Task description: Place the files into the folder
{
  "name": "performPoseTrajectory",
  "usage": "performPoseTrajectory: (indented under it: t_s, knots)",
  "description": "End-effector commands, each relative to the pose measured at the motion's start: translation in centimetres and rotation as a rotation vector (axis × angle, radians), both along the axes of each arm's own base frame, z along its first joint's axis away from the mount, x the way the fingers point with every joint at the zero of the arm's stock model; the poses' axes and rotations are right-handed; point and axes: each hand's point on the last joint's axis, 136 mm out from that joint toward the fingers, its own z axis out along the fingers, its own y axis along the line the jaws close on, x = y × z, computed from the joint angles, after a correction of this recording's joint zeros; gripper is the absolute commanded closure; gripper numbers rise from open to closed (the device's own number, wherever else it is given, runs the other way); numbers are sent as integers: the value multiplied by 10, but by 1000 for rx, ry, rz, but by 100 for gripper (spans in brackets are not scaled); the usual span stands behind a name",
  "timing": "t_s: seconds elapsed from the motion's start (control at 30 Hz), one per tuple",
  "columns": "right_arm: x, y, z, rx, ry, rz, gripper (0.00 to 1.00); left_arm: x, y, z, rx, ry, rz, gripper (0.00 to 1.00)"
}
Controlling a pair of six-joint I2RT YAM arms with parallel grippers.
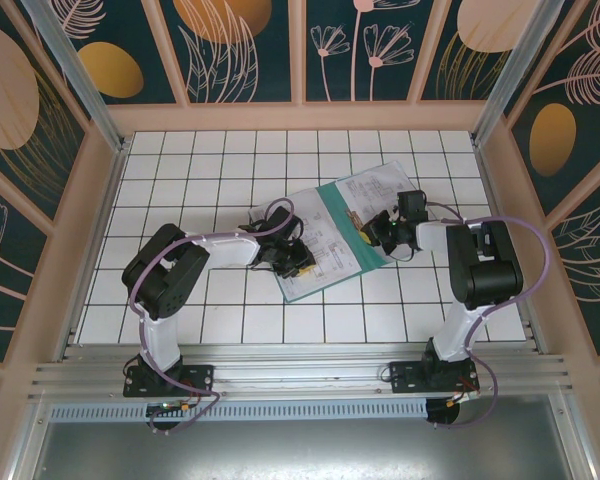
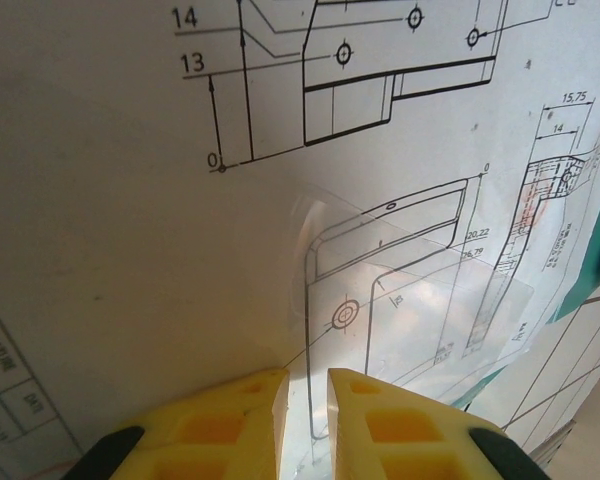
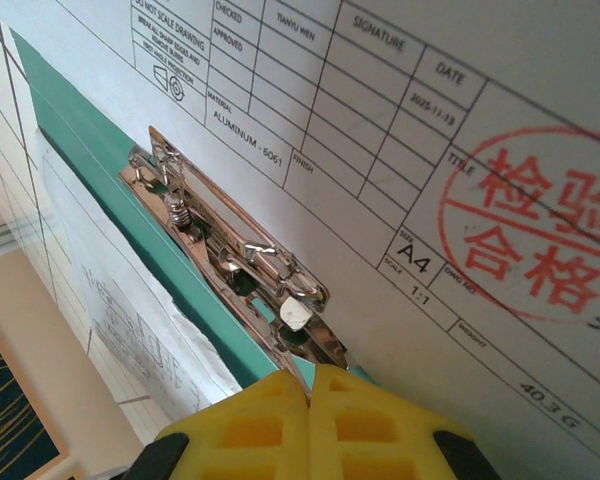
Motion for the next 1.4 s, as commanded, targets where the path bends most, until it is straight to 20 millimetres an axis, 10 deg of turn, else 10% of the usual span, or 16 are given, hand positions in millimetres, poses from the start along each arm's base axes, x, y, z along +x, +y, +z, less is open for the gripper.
performPoseTrajectory:
  t_s: [0.0,1.03,1.37]
  knots:
    - [-17,-39,-46,-156,148,-98,100,-17,29,-23,109,90,36,80]
    - [-57,-38,-79,-192,315,-42,100,-9,23,-22,87,79,41,80]
    - [-37,-6,-43,-79,235,-15,100,-6,19,-23,81,75,35,80]
